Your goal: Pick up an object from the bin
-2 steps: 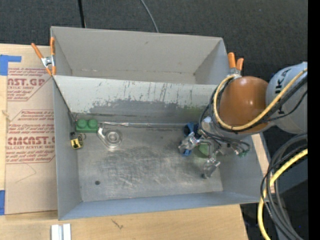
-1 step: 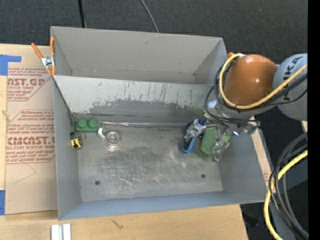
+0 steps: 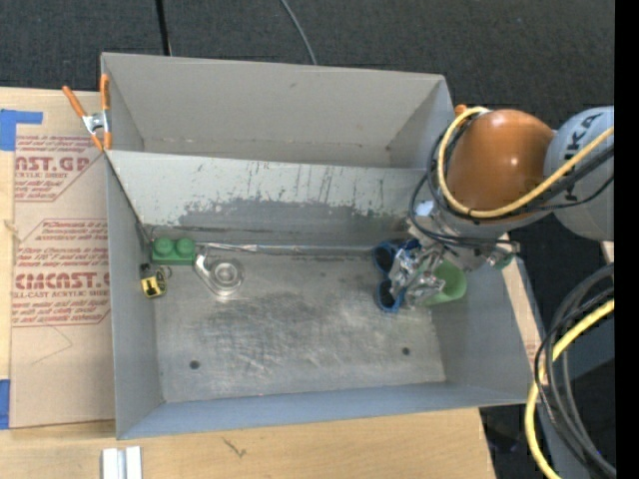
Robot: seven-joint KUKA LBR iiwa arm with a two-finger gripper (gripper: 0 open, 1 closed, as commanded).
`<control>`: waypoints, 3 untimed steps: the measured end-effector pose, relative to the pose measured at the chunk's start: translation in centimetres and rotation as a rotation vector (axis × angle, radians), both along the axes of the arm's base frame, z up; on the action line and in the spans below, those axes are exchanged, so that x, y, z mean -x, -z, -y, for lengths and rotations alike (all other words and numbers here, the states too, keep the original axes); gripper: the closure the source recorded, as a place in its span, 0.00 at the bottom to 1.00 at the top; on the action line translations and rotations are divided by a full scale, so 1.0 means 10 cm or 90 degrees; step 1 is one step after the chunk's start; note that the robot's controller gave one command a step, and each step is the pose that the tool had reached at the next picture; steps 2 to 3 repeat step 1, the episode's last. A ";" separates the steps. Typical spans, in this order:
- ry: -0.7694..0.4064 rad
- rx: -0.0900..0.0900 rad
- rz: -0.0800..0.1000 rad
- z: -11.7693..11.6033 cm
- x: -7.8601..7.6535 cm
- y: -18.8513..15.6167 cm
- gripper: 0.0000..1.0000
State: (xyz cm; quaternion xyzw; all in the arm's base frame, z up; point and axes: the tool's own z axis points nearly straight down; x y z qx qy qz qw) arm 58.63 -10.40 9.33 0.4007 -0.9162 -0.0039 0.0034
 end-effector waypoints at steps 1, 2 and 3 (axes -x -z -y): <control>-0.216 0.002 0.010 0.22 0.15 -1.31 1.00; -0.216 0.002 0.010 0.22 0.15 -1.31 1.00; -0.216 0.002 0.010 0.22 0.15 -1.31 1.00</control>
Offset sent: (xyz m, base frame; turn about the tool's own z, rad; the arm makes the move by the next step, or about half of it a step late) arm -0.0169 -0.0229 0.1287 -0.3420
